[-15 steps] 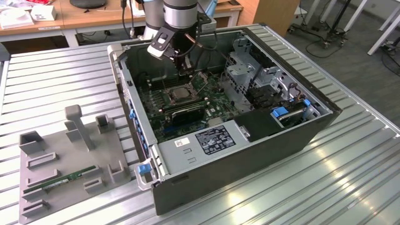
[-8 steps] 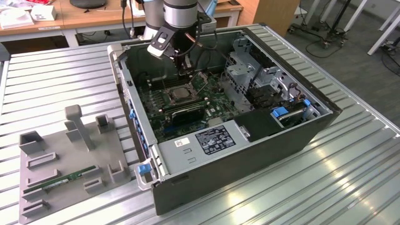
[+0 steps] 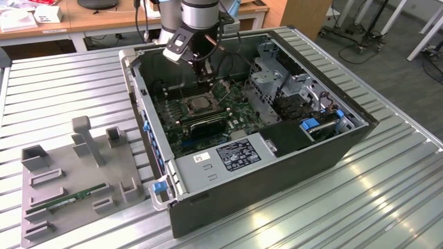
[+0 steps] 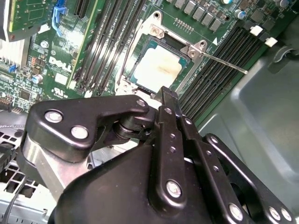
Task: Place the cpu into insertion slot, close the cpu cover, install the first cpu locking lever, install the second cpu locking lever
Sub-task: 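Close the cpu cover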
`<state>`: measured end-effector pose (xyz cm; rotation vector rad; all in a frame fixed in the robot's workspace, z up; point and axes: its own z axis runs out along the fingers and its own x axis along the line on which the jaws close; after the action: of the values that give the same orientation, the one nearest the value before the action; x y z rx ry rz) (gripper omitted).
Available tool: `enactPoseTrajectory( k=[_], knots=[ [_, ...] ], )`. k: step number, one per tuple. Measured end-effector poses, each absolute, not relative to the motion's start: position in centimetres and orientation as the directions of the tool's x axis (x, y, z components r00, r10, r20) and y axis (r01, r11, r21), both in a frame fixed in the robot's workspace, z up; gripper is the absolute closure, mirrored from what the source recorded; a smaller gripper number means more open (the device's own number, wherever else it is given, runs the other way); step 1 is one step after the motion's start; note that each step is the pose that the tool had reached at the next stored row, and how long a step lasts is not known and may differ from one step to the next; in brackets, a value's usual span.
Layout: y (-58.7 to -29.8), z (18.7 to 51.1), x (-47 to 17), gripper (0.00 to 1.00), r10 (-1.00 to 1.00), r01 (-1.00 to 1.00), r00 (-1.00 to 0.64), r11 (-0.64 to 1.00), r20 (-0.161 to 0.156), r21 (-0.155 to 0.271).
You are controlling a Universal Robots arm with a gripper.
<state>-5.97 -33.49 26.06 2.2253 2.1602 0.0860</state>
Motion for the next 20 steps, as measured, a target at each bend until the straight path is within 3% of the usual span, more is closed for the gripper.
enactPoseTrajectory(
  k=[20],
  knots=[
    [-33.5, 27.0, -4.4, 0.89, 0.999, 0.997, 0.029, -0.030, 0.013, 0.066]
  ],
)
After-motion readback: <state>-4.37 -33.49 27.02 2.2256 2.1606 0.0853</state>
